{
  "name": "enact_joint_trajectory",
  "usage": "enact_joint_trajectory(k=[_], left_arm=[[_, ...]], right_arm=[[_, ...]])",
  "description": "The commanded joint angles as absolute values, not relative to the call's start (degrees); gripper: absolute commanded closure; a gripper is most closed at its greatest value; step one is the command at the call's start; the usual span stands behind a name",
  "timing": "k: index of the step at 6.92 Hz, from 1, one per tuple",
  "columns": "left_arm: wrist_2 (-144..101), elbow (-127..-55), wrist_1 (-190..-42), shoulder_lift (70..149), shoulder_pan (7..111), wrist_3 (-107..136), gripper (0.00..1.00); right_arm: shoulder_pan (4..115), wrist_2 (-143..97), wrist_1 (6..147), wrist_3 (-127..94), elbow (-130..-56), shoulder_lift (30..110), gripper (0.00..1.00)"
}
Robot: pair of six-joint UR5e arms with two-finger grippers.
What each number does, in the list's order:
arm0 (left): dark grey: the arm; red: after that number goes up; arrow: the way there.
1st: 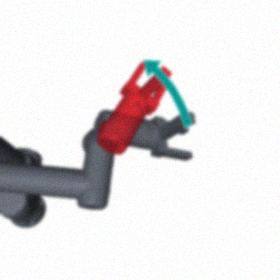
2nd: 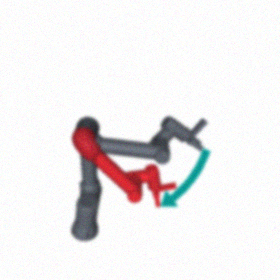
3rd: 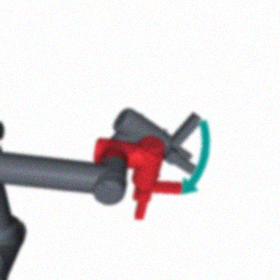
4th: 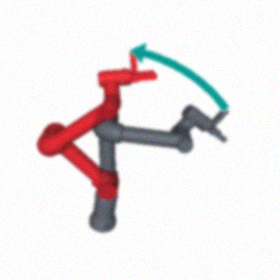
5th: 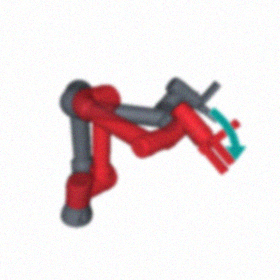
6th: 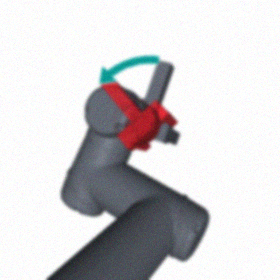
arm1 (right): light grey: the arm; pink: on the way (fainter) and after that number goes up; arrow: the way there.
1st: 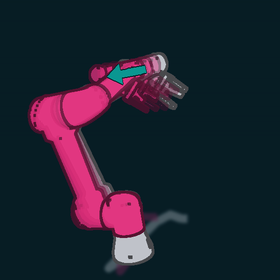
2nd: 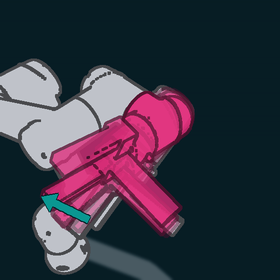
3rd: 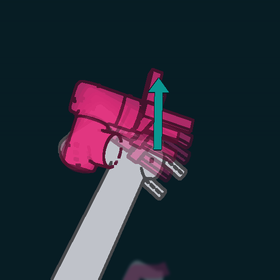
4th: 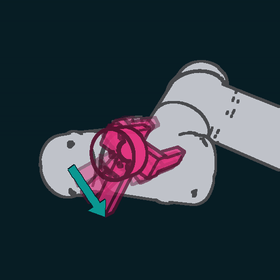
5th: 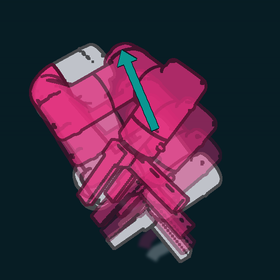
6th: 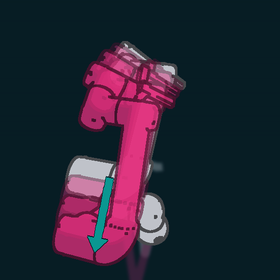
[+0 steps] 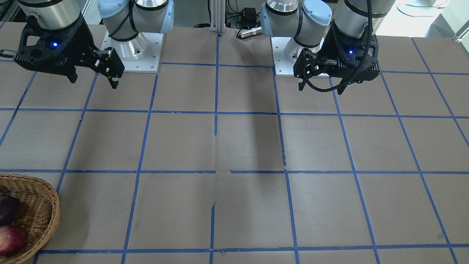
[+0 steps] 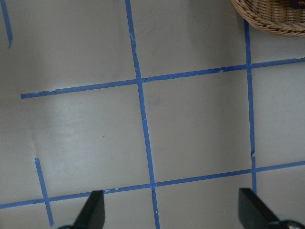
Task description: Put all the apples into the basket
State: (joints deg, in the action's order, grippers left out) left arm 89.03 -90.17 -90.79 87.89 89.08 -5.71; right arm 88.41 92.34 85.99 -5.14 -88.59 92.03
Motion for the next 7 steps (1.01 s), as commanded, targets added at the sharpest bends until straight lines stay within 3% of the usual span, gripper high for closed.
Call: enact_joint_trajectory(k=[1, 7], left_arm=[[89.03, -90.18, -90.79, 87.89, 89.03, -5.71, 0.0], [88.95, -90.09, -90.79, 87.89, 89.03, -5.71, 0.0]], right_arm=[[88.59, 92.29, 85.0, -5.18, -88.68, 92.72, 0.0], [88.86, 87.97, 84.55, -5.1, -88.77, 92.64, 0.0]])
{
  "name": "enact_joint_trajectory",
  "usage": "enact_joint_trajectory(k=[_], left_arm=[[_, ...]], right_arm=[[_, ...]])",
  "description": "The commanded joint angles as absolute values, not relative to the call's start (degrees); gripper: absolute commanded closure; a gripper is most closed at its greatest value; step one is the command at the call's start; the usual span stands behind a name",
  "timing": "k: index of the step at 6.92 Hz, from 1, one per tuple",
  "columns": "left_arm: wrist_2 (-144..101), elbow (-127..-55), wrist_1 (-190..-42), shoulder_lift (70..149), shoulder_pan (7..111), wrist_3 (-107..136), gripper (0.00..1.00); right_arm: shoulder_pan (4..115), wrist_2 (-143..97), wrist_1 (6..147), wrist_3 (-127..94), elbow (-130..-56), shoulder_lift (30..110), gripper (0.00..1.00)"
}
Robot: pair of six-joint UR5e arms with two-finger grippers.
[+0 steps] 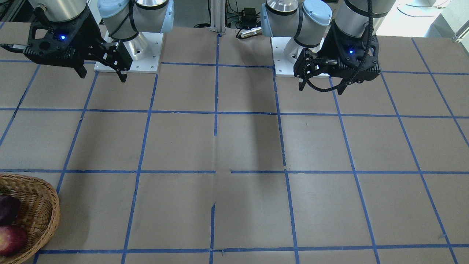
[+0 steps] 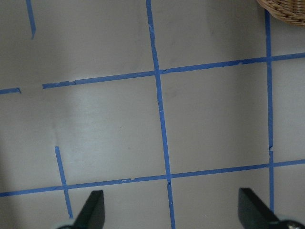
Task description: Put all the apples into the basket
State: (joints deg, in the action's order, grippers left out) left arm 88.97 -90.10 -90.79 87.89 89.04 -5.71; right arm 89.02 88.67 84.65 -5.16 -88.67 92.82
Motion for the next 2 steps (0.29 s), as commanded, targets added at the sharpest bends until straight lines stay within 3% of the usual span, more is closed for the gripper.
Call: enact_joint_trajectory(k=[1, 2], left_arm=[[88.95, -90.09, -90.79, 87.89, 89.03, -5.71, 0.0], [88.95, -90.09, -90.79, 87.89, 89.03, -5.71, 0.0]], right_arm=[[88.86, 87.89, 84.64, -5.1, -88.77, 92.64, 0.0], [88.77, 88.06, 84.55, -5.1, -88.77, 92.81, 0.0]])
